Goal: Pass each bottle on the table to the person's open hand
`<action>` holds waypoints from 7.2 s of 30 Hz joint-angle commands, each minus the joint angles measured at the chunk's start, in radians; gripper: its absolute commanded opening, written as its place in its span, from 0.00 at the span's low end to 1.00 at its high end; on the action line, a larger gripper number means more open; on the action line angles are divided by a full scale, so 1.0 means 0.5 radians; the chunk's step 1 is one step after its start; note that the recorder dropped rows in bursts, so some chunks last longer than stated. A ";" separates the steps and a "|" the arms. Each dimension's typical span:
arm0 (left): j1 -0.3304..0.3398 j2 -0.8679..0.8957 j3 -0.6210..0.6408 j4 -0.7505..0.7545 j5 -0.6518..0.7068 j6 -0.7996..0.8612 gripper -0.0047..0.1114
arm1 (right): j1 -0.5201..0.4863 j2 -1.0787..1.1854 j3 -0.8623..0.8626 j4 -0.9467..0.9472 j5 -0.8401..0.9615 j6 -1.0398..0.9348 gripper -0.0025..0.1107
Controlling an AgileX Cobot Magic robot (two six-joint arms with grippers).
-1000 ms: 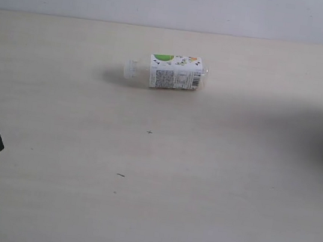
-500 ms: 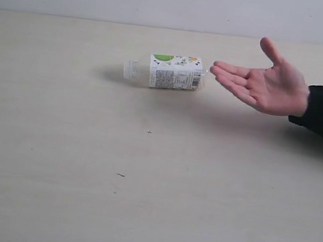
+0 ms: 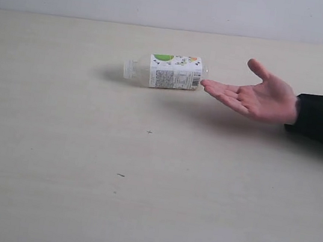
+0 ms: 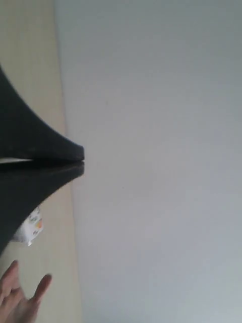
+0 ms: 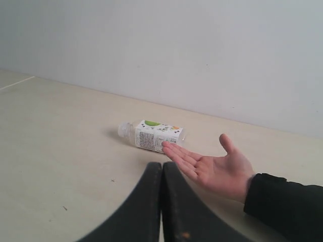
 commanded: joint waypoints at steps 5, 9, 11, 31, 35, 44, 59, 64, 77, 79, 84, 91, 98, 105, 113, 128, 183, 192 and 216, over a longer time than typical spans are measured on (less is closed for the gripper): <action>0.276 0.855 -0.874 -0.491 0.041 1.185 0.04 | 0.002 -0.006 0.014 0.002 -0.026 0.000 0.03; 0.520 1.241 -1.345 -1.188 0.058 2.171 0.04 | 0.002 -0.006 0.014 0.002 -0.026 0.000 0.03; 0.620 1.411 -1.488 -1.188 -0.036 2.276 0.04 | 0.002 -0.006 0.014 0.002 -0.026 0.000 0.03; 1.108 1.862 -1.823 -1.188 0.487 1.839 0.04 | 0.002 -0.006 0.014 0.002 -0.026 0.000 0.03; 1.307 1.891 -1.765 -1.188 1.644 1.513 0.04 | 0.002 -0.006 0.014 0.002 -0.026 0.000 0.03; 1.496 2.449 -2.420 0.843 3.486 -0.192 0.04 | 0.002 -0.006 0.014 0.002 -0.026 0.000 0.03; 0.917 3.347 -3.870 2.085 3.777 -0.101 0.04 | 0.002 -0.006 0.014 0.002 -0.026 0.000 0.03; 0.909 3.410 -3.924 2.090 3.711 -0.113 0.04 | 0.002 -0.006 0.014 0.002 -0.026 0.000 0.03; 0.780 3.491 -3.924 2.173 3.526 -0.044 0.62 | 0.002 -0.006 0.014 0.002 -0.026 0.000 0.03; 0.776 3.518 -3.924 2.173 3.486 -0.044 0.63 | 0.002 -0.006 0.014 0.002 -0.026 0.000 0.03; 0.776 3.571 -3.924 2.202 3.444 0.068 0.63 | 0.002 -0.006 0.014 0.002 -0.026 0.000 0.03; 0.776 3.617 -3.924 2.319 3.340 0.110 0.63 | 0.002 -0.006 0.014 0.002 -0.026 0.000 0.03; 0.776 3.693 -3.924 2.442 3.298 0.110 0.63 | 0.002 -0.006 0.014 0.002 -0.026 0.000 0.03; 0.776 3.754 -3.924 2.455 3.240 0.110 0.63 | 0.002 -0.006 0.014 0.002 -0.026 0.000 0.03; 0.776 3.791 -3.924 2.455 3.260 0.100 0.50 | 0.002 -0.006 0.014 0.002 -0.026 0.000 0.03; 0.776 3.813 -3.924 2.499 3.194 0.010 0.52 | 0.002 -0.006 0.014 0.002 -0.026 0.000 0.03; 0.125 3.433 -3.924 2.416 3.051 -3.863 0.04 | 0.002 -0.006 0.014 0.002 -0.026 0.000 0.03; 0.156 3.606 -3.924 2.241 2.960 -3.850 0.21 | 0.002 -0.006 0.014 0.002 -0.026 0.000 0.03; 0.171 3.633 -3.924 2.229 2.991 -3.715 0.56 | 0.002 -0.006 0.014 0.002 -0.026 0.000 0.03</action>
